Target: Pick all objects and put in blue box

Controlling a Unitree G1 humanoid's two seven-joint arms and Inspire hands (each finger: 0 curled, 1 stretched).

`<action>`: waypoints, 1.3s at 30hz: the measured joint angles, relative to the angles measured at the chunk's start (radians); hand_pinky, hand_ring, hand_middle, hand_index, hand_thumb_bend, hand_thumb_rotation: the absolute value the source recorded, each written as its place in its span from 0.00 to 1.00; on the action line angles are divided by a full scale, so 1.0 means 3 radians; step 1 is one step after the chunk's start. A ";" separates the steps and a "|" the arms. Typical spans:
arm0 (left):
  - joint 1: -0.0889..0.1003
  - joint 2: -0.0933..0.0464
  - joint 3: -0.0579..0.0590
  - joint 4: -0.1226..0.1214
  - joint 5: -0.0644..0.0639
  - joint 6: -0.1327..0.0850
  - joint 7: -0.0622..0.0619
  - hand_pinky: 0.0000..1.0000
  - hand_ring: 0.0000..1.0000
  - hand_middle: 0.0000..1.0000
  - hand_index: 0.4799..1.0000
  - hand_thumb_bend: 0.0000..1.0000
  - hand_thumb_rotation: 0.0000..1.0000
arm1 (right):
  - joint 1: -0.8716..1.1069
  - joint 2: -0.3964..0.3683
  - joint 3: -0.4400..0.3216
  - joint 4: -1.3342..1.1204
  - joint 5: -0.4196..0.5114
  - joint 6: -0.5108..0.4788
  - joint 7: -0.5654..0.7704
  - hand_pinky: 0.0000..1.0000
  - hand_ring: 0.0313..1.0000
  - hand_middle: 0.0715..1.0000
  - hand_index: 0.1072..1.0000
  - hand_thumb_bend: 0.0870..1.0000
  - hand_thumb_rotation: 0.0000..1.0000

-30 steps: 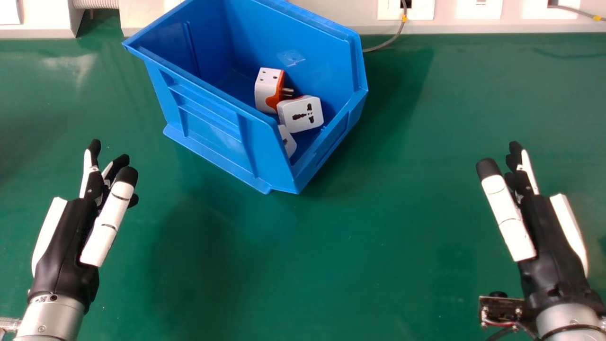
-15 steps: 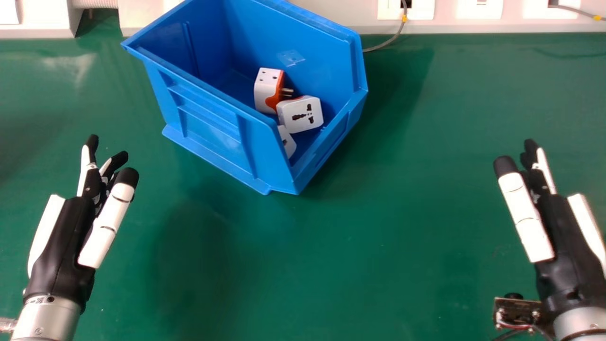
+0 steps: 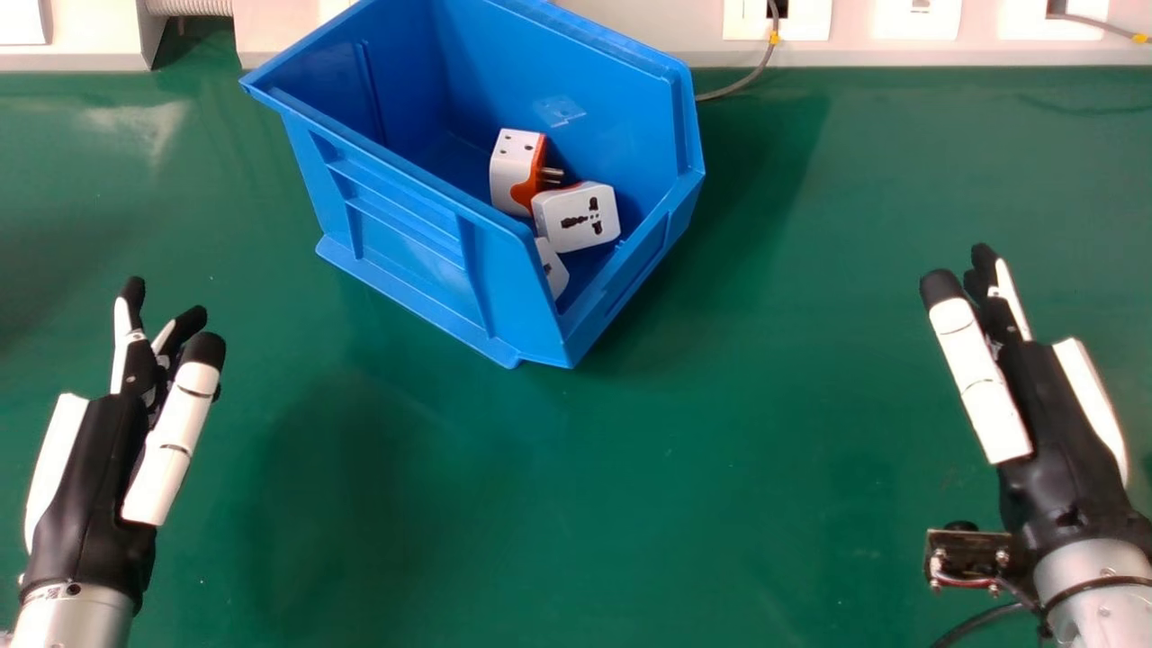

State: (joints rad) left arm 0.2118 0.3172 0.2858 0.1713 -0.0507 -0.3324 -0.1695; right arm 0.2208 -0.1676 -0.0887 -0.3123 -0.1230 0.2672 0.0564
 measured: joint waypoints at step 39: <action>0.0043 -0.0076 -0.0036 -0.0158 -0.0099 0.0192 -0.0095 0.77 0.88 0.91 0.83 0.57 0.81 | -0.0026 -0.0065 -0.0010 0.0070 0.0058 -0.0108 0.0002 1.00 1.00 1.00 1.00 0.23 1.00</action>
State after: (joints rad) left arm 0.2246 0.2943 0.2750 0.1240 -0.0803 -0.2749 -0.1979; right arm 0.2131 -0.1869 -0.0916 -0.2912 -0.1057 0.2349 0.0570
